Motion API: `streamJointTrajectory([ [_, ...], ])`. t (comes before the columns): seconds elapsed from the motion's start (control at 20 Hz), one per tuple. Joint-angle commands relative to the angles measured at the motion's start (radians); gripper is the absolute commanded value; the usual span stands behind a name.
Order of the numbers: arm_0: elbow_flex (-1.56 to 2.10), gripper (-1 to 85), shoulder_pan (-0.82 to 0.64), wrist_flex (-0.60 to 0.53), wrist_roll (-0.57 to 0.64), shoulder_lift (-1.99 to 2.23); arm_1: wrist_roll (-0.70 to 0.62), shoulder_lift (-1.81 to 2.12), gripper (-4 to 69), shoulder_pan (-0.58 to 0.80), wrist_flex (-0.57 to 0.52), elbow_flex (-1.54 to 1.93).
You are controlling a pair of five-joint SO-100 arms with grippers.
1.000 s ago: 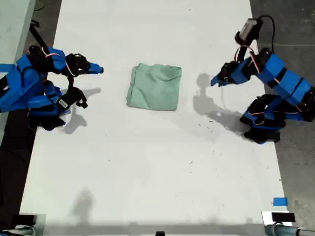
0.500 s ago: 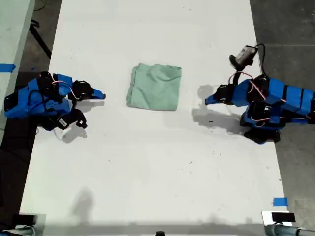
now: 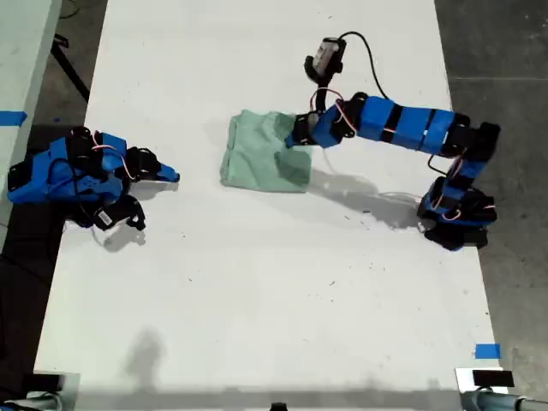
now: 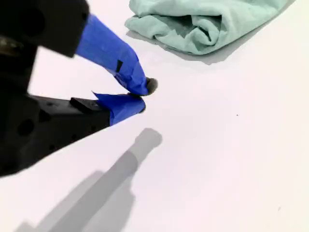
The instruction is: Fold t-shirt
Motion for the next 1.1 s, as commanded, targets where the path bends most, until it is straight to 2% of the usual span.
streamJointTrajectory([
  [0.0,-0.005,3.0,0.035,0.003,-0.003,0.000,-0.051,-0.055,-1.1,0.054,-0.138,-0.103],
  [0.2,-0.005,3.0,0.040,0.003,-0.002,0.000,-0.051,-0.219,-1.1,0.141,-0.316,-0.126],
  [0.3,-0.005,3.0,0.038,0.003,-0.002,0.000,-0.048,-0.379,-1.1,0.216,-0.334,-0.236],
  [0.4,-0.005,3.0,0.038,0.003,-0.002,0.000,-0.009,-0.578,-1.1,0.279,-0.264,-0.454],
  [0.5,-0.005,3.0,0.040,0.003,-0.002,0.000,-0.052,-0.620,-1.1,0.302,-0.167,-0.626],
  [0.65,-0.005,3.0,0.038,0.003,-0.002,0.000,-0.069,-0.442,-1.1,0.281,0.069,-0.678],
  [0.75,-0.005,3.0,0.038,0.003,-0.002,0.000,-0.069,-0.262,-1.1,0.230,0.204,-0.563],
  [0.85,-0.005,3.0,0.038,0.003,-0.002,0.000,-0.058,-0.020,-1.1,0.150,0.291,-0.344],
  [0.9,-0.005,3.0,0.038,0.003,-0.002,0.000,-0.023,0.130,-1.1,0.110,0.311,-0.187],
  [1.05,-0.005,3.0,0.038,0.003,-0.002,0.000,0.163,0.678,-1.1,0.029,0.250,0.437],
])
